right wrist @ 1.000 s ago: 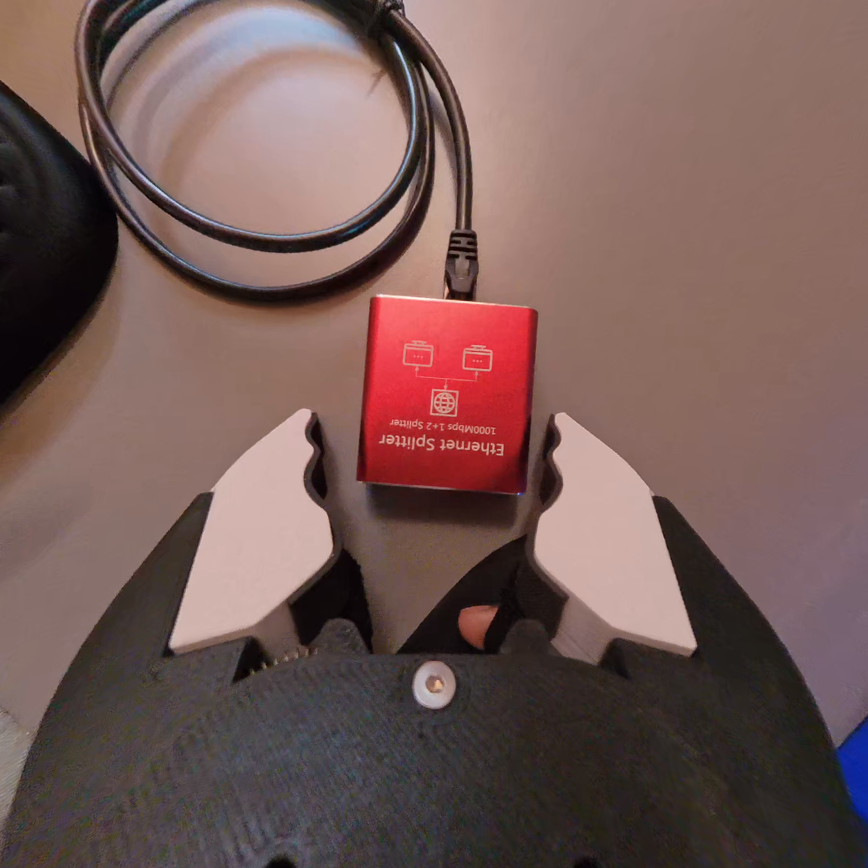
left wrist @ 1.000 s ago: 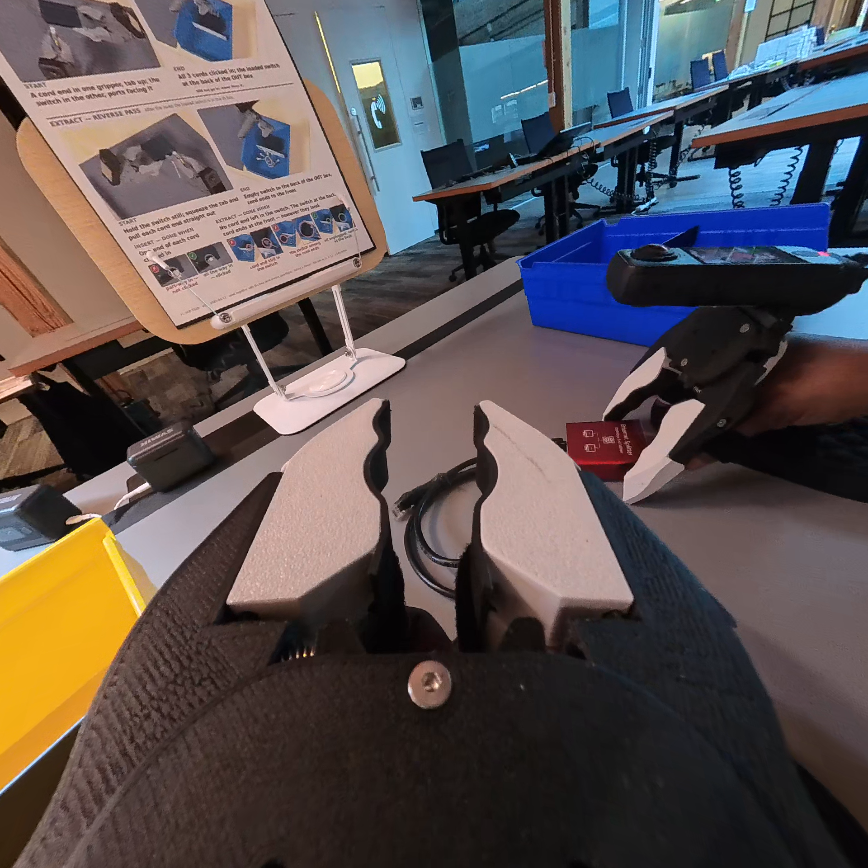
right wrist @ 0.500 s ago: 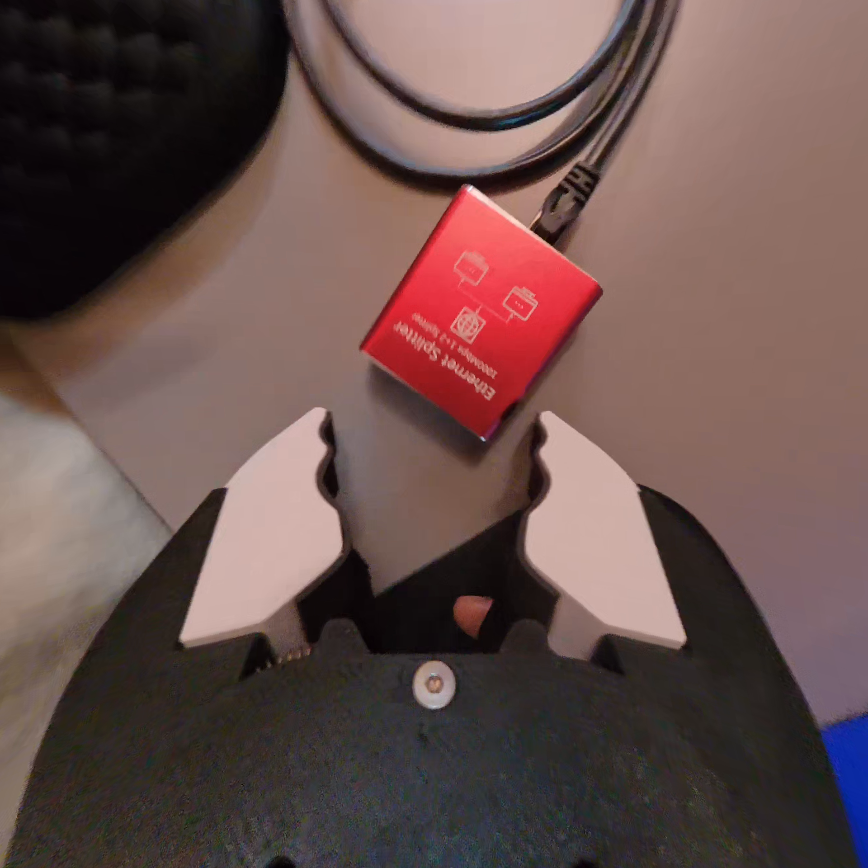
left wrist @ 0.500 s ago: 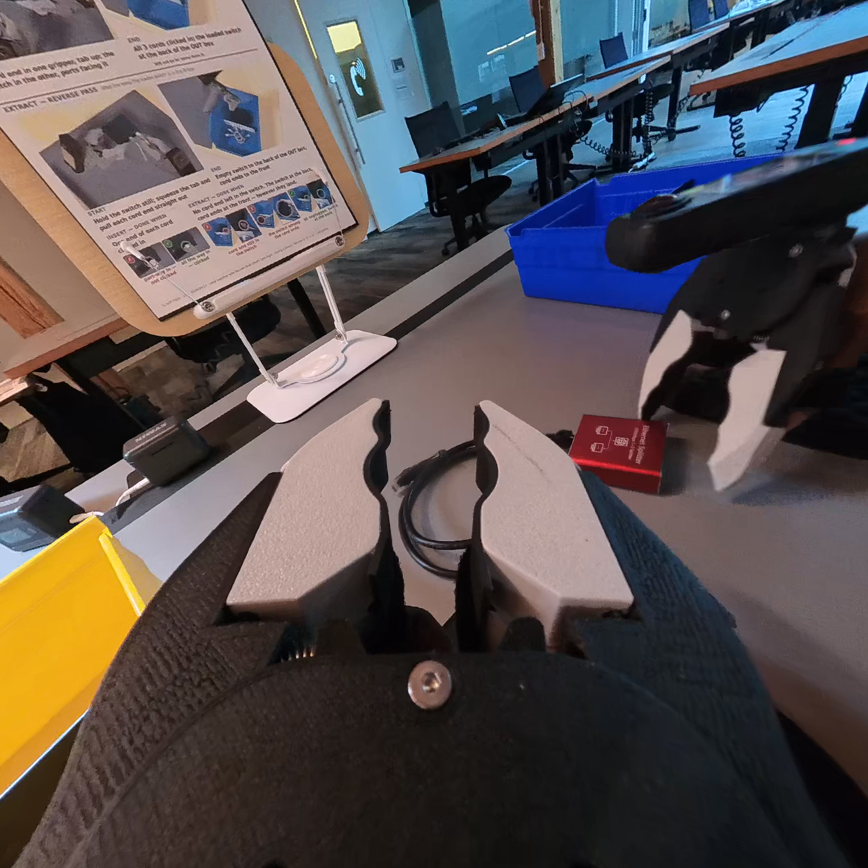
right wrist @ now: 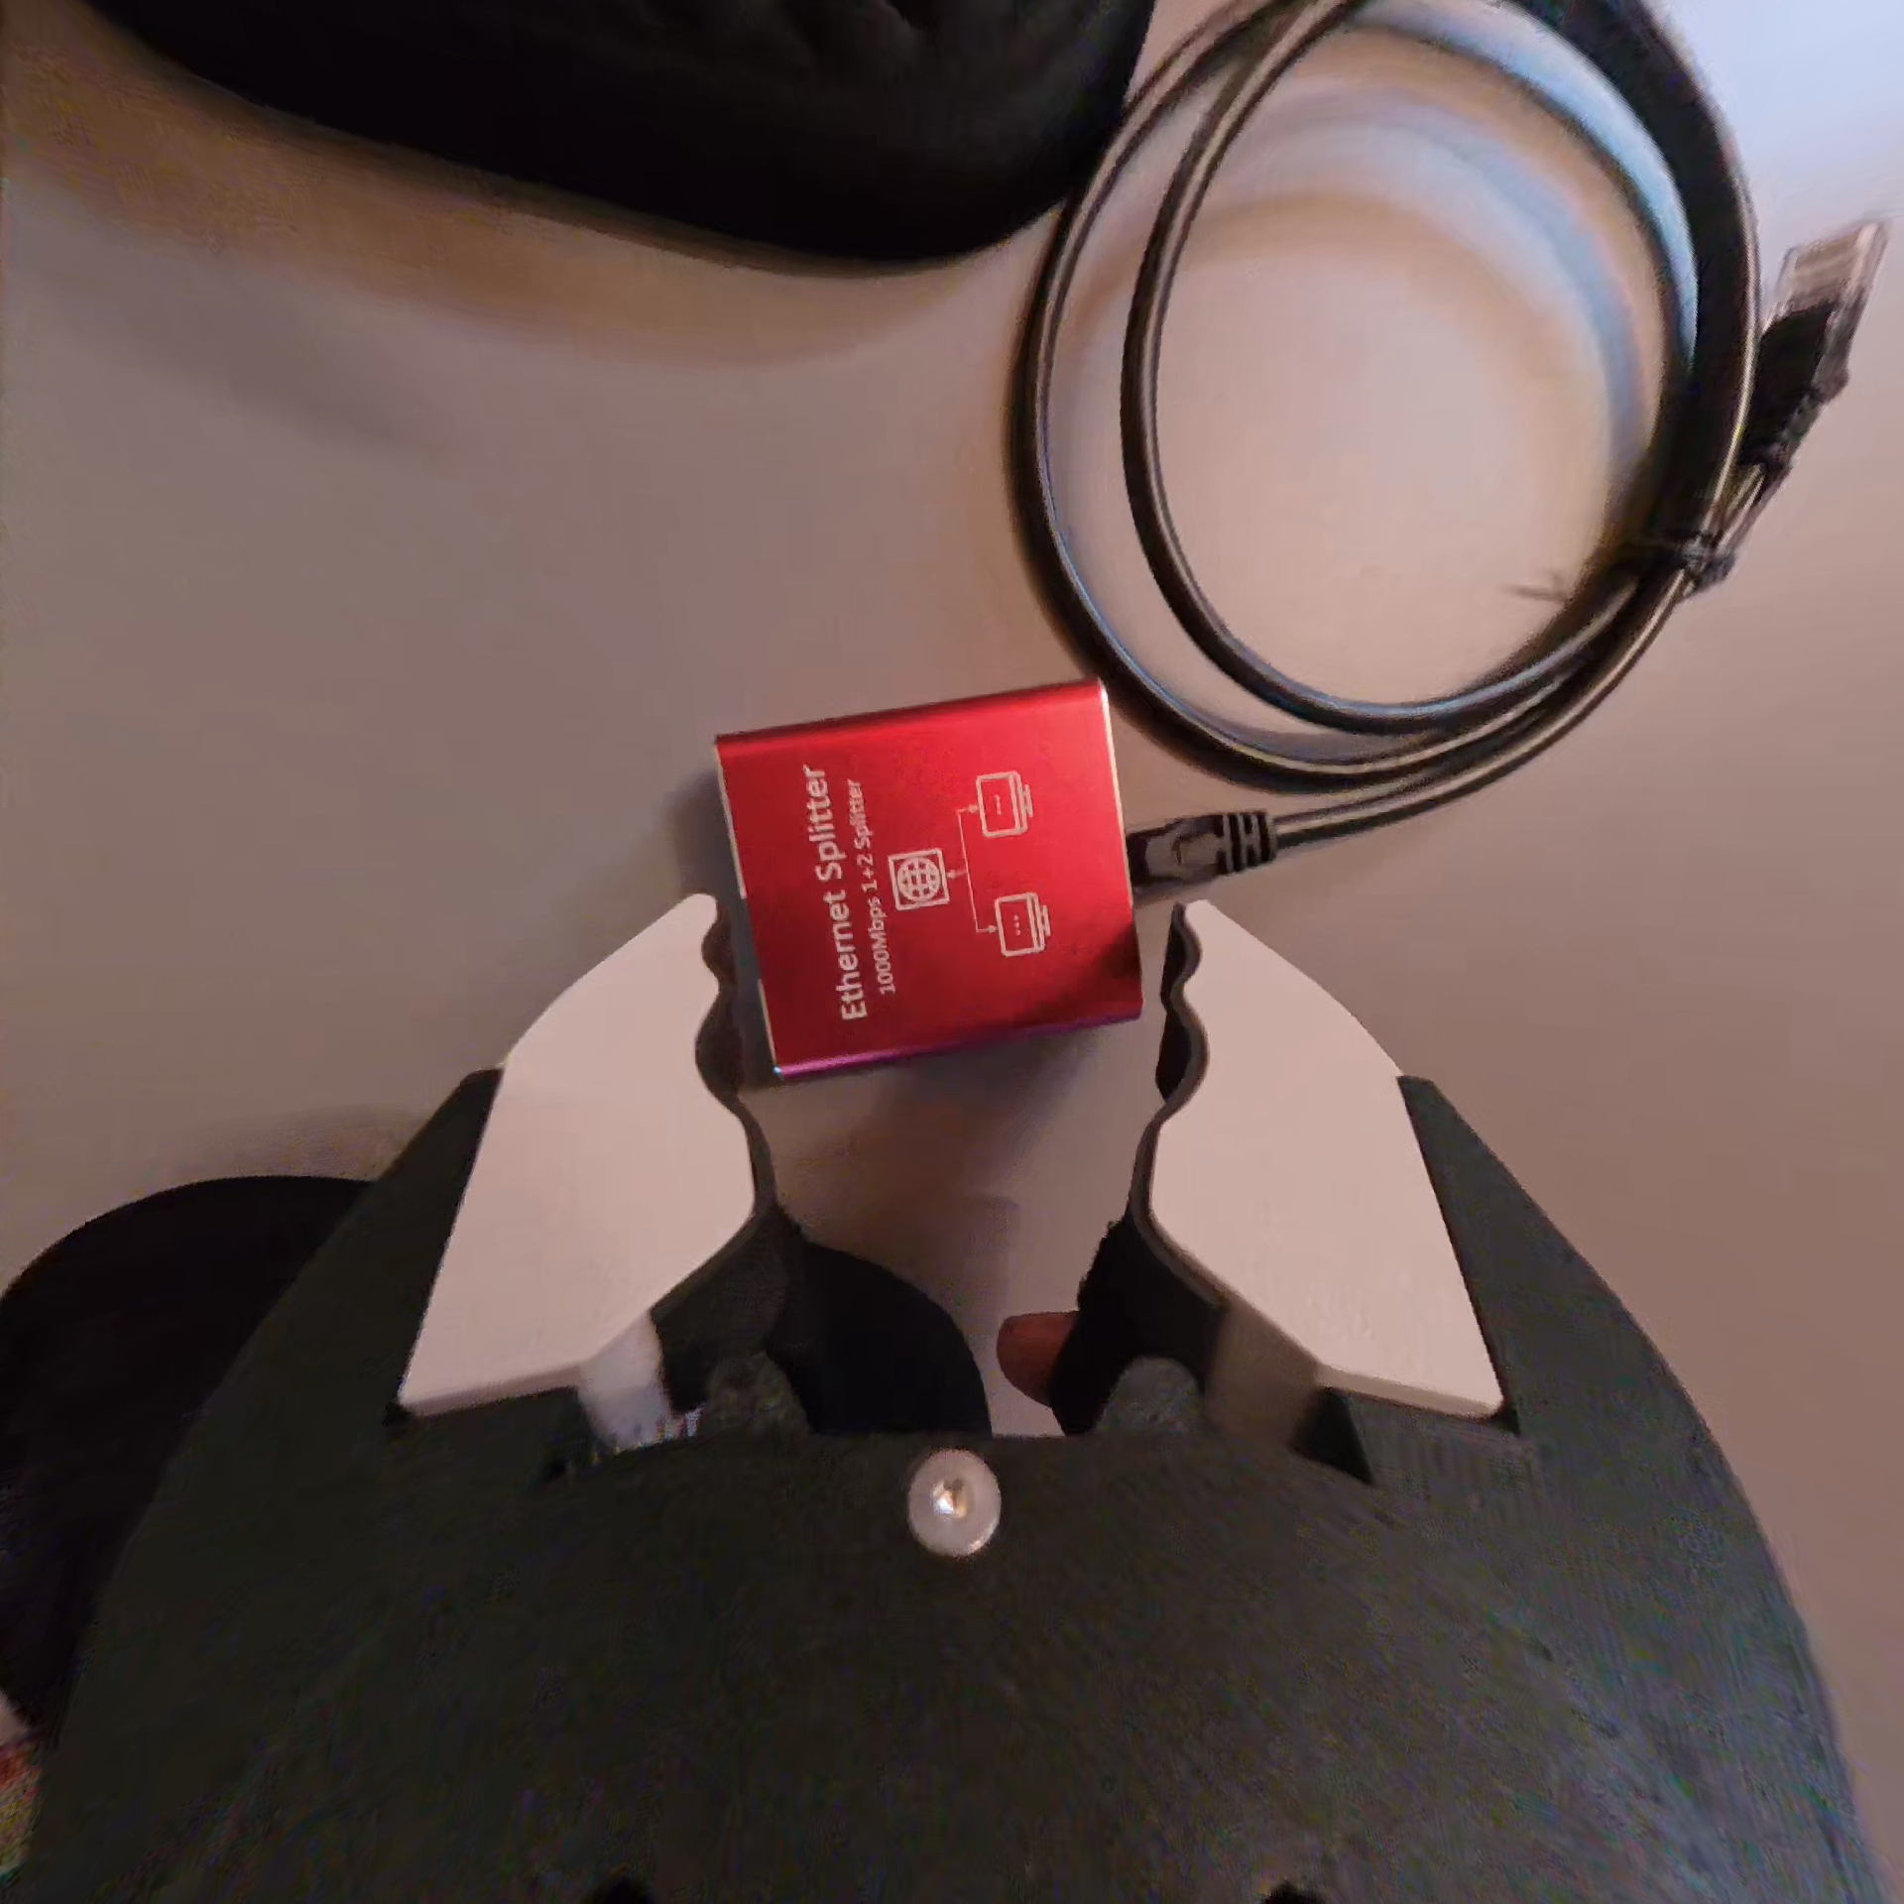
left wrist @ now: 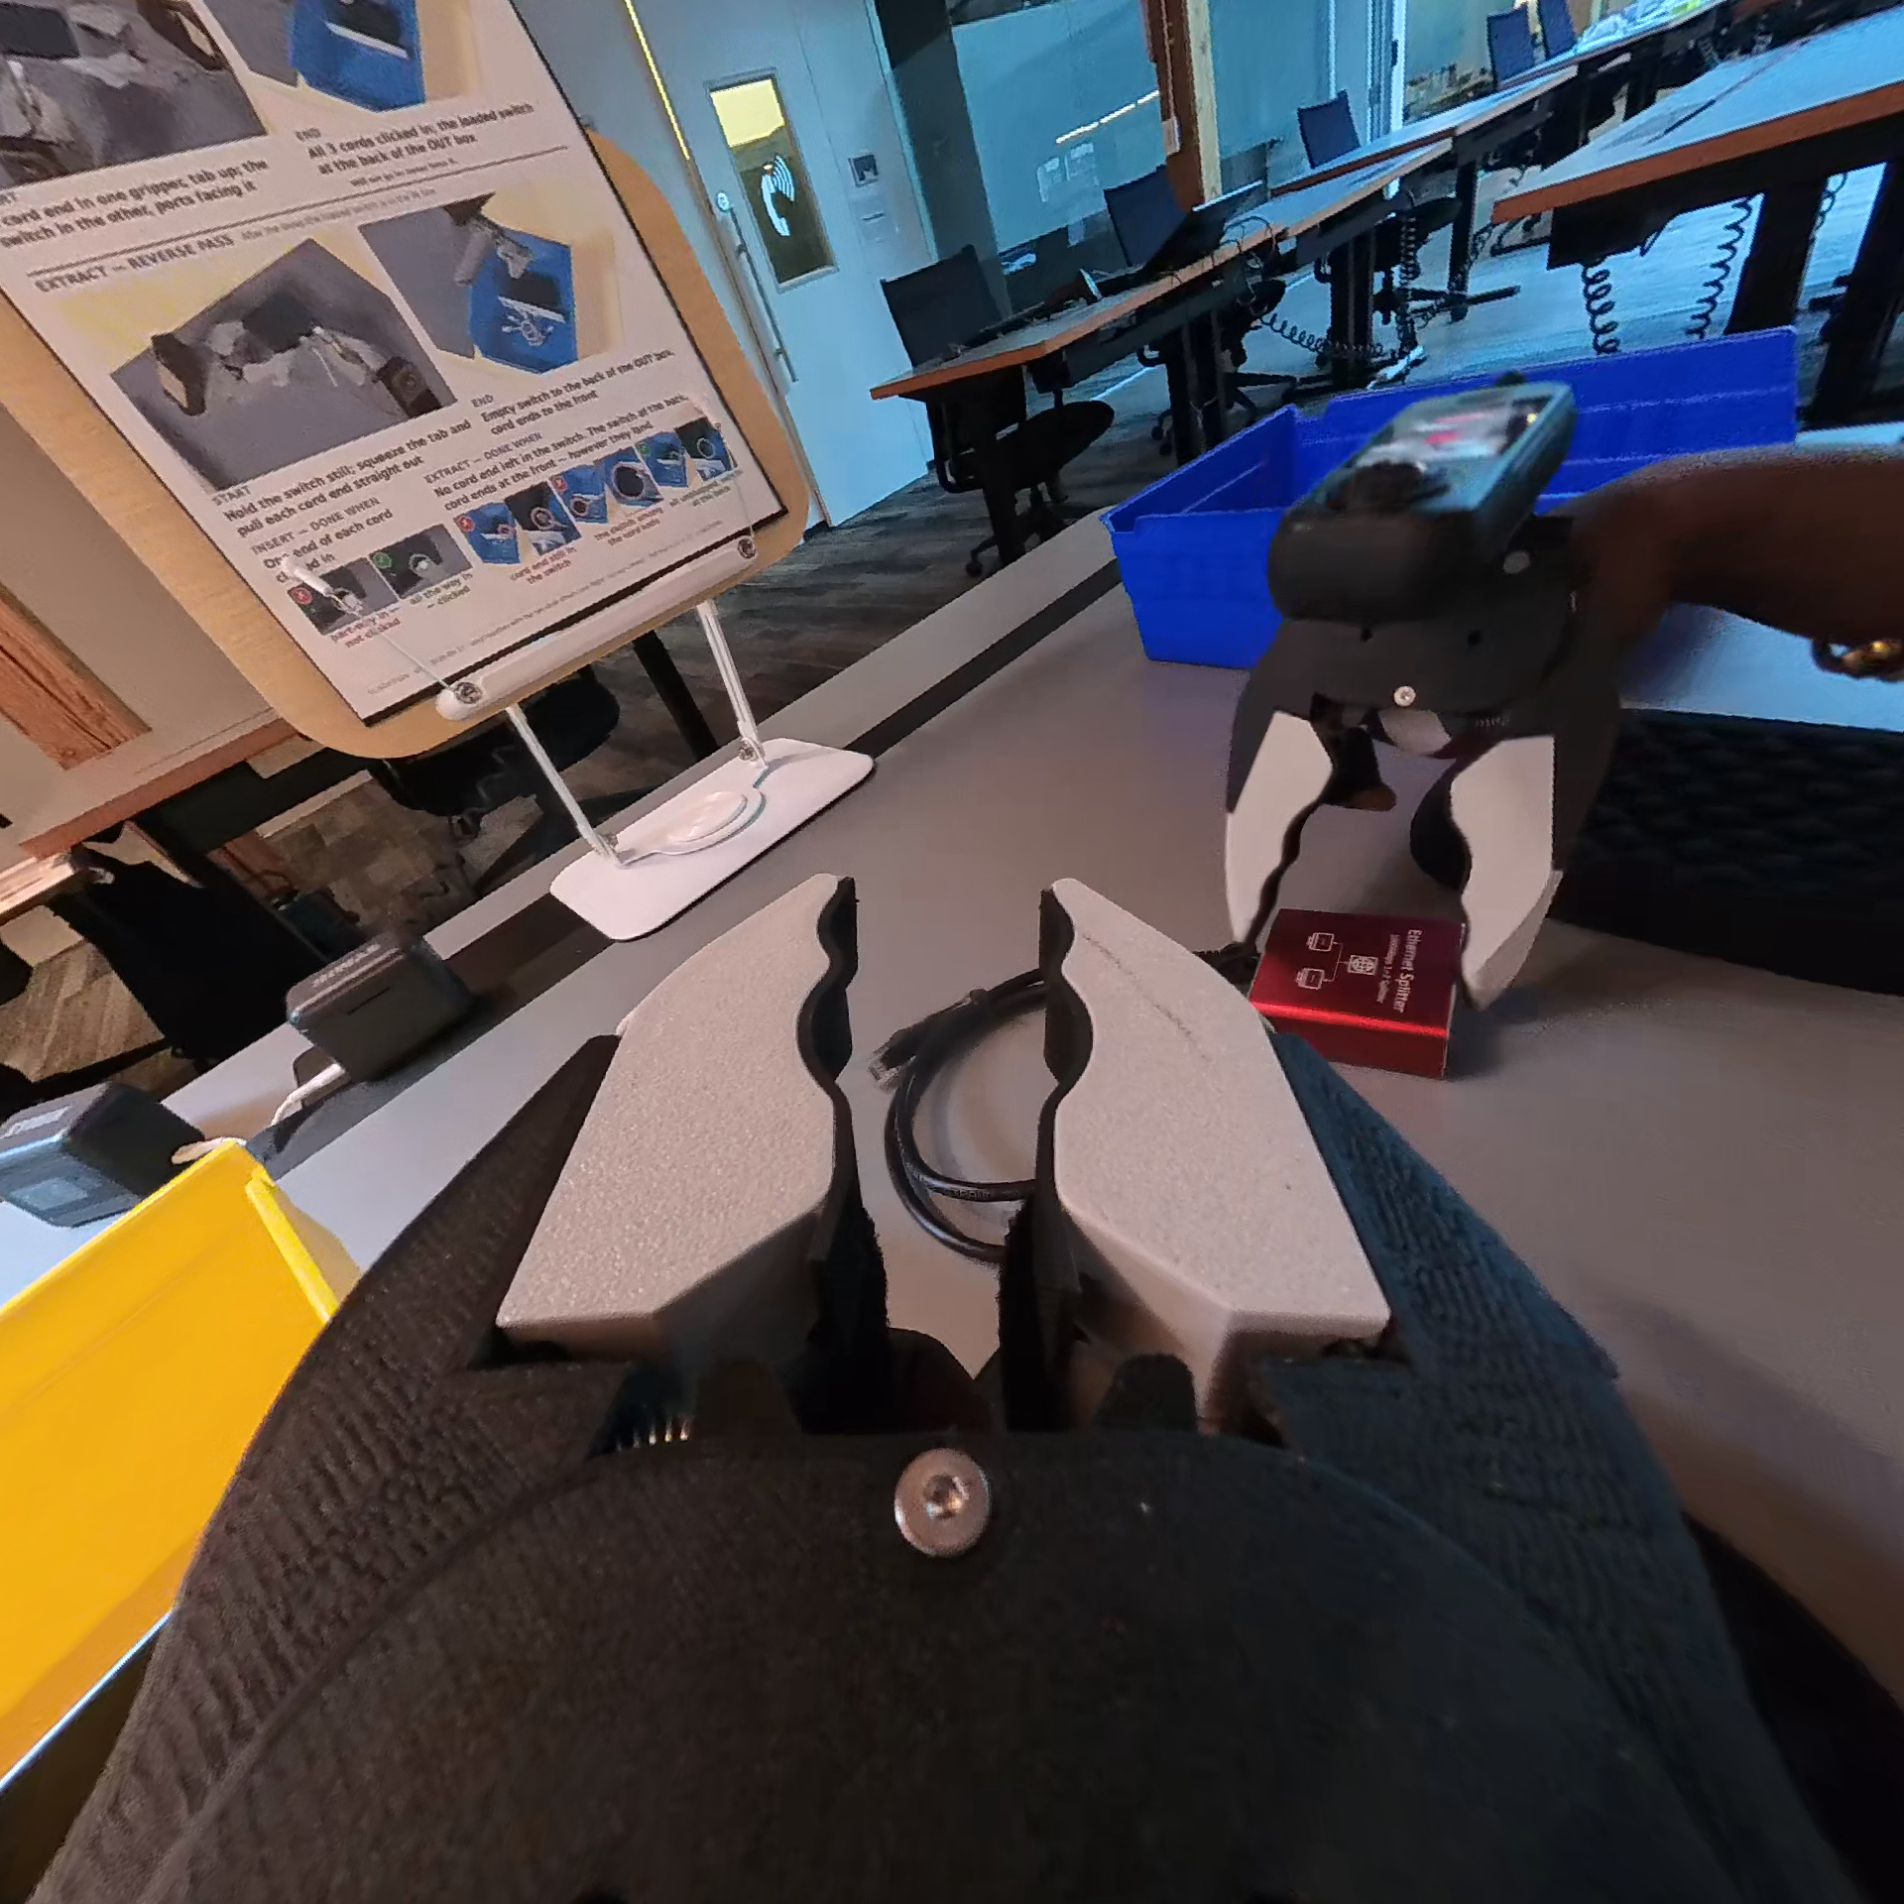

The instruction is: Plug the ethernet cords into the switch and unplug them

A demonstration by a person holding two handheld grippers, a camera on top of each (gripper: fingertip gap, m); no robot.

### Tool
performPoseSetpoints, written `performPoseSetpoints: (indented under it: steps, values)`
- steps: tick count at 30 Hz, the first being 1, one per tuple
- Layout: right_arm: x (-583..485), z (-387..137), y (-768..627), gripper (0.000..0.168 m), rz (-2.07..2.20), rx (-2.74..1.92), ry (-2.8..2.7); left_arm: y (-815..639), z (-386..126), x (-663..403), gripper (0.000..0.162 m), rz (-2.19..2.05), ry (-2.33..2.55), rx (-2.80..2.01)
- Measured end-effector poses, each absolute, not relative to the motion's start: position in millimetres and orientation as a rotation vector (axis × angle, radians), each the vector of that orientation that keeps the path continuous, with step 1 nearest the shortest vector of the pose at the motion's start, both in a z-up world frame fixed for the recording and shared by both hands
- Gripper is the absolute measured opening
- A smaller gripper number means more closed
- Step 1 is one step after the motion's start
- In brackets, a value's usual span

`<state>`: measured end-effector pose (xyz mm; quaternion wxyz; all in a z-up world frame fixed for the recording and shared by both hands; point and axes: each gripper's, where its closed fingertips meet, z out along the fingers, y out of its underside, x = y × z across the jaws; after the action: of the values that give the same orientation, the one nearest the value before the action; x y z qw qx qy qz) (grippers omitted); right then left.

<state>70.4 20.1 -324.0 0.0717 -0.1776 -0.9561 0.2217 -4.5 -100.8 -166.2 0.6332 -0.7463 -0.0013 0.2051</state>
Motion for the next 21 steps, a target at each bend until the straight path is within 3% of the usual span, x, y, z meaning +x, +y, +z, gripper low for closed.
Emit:
performPoseSetpoints:
  steps: [4, 11, 16, 17, 21]
  values:
    - [63.9, -325.7, 25.5, 0.074, 0.636, -0.713, -2.74, -101.8, -168.2, -6.6, 0.033, 0.45, -0.019, -1.701]
    - [59.6, -327.1, 59.7, 0.075, 0.481, -1.571, -2.273, -99.1, -172.7, -6.1, 0.033, 0.442, -0.015, -1.711]
    - [61.4, -326.0, 40.7, 0.074, 0.504, -1.646, -2.212, -100.1, -173.3, -5.9, 0.033, 0.455, -0.006, -1.717]
    - [62.1, -324.9, 36.0, 0.077, 0.53, -1.628, -2.238, -100.9, -173.1, -6.3, 0.034, 0.458, -0.006, -1.717]
    - [58.1, -301.3, 38.0, 0.113, 0.659, -1.193, -2.44, -105.2, -170.3, -7.8, 0.034, 0.459, -0.012, -1.702]
